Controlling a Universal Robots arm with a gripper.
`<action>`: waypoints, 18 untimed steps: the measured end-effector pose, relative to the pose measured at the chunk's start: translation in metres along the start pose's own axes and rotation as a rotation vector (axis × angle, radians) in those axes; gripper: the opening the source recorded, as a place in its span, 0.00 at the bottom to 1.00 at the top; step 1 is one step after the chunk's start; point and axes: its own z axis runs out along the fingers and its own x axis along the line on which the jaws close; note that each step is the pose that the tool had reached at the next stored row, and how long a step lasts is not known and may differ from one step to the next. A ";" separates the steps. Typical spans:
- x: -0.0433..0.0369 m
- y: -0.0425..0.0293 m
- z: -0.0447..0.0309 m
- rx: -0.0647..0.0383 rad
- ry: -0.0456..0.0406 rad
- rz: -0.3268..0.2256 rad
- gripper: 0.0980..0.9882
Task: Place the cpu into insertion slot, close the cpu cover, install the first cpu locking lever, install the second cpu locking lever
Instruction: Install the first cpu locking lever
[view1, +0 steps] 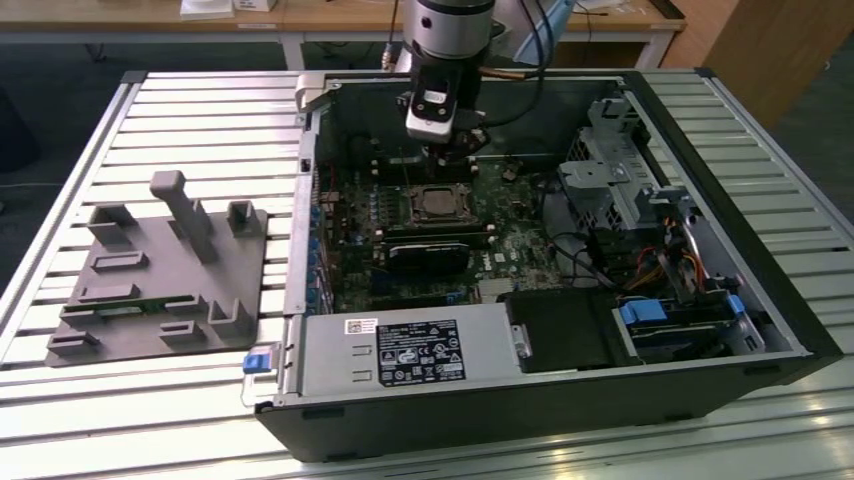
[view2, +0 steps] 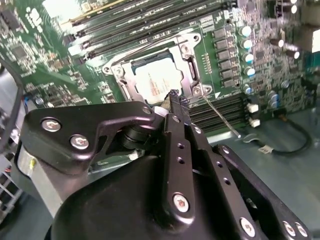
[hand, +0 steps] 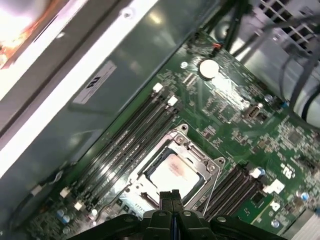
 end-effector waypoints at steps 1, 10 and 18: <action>0.0000 0.0000 0.0001 0.000 0.0001 -0.019 0.01; 0.0000 0.0000 0.0004 0.003 0.0013 -0.182 0.01; 0.0000 0.0000 0.0004 0.005 0.0020 -0.323 0.01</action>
